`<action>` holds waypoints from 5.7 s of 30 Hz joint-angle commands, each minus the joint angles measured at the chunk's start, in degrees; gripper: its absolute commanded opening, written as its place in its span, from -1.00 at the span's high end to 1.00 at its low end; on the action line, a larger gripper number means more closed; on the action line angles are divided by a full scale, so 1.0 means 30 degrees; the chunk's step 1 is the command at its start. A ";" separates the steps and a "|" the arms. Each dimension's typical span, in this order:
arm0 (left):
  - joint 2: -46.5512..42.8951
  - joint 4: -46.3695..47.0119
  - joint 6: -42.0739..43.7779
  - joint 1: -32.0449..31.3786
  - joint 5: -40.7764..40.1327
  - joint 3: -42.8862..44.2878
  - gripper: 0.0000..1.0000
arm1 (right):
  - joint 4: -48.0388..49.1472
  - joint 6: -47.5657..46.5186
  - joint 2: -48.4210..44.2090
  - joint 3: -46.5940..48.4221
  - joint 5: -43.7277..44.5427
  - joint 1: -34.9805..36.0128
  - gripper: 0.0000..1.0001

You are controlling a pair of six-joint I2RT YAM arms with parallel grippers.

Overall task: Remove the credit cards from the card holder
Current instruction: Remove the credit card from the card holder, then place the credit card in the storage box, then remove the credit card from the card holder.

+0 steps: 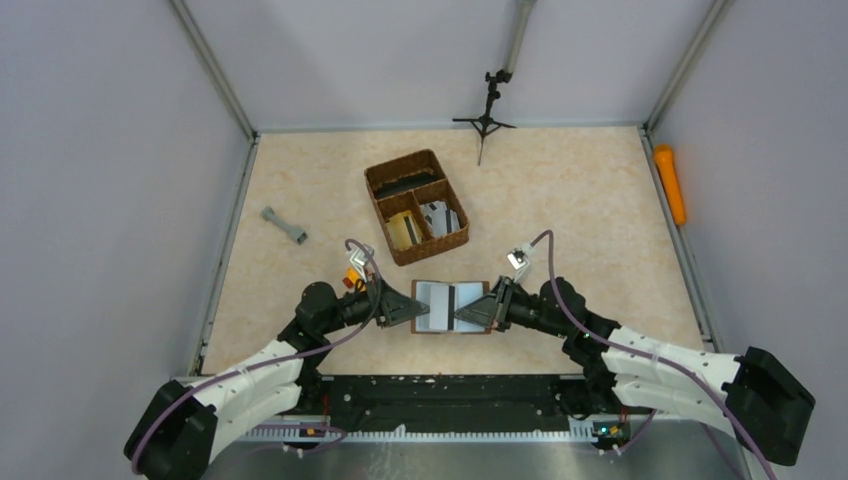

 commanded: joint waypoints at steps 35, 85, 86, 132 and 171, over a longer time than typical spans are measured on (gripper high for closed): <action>-0.2543 -0.5580 0.2769 0.0075 -0.2550 0.0857 1.00 | -0.2641 -0.0705 -0.1675 -0.0361 0.1419 -0.1263 1.00; 0.0278 -1.3344 0.8791 0.0099 -0.4564 0.3799 0.96 | -1.8116 -1.6031 2.1538 2.7823 0.3183 -0.5503 1.00; 0.0325 -1.3344 0.8800 0.0081 -0.4575 0.3800 0.95 | -1.8184 -1.6003 2.1677 2.7911 0.3256 -0.5561 1.00; 0.0586 -0.6620 0.4621 0.0085 -0.1928 0.1228 0.88 | -0.1198 -0.6509 0.7210 0.5412 0.1708 0.2651 -0.91; 0.1211 0.1625 0.0425 -0.0048 0.0273 -0.0121 0.59 | -0.4719 -0.7146 0.6771 0.6767 0.5345 0.4252 0.41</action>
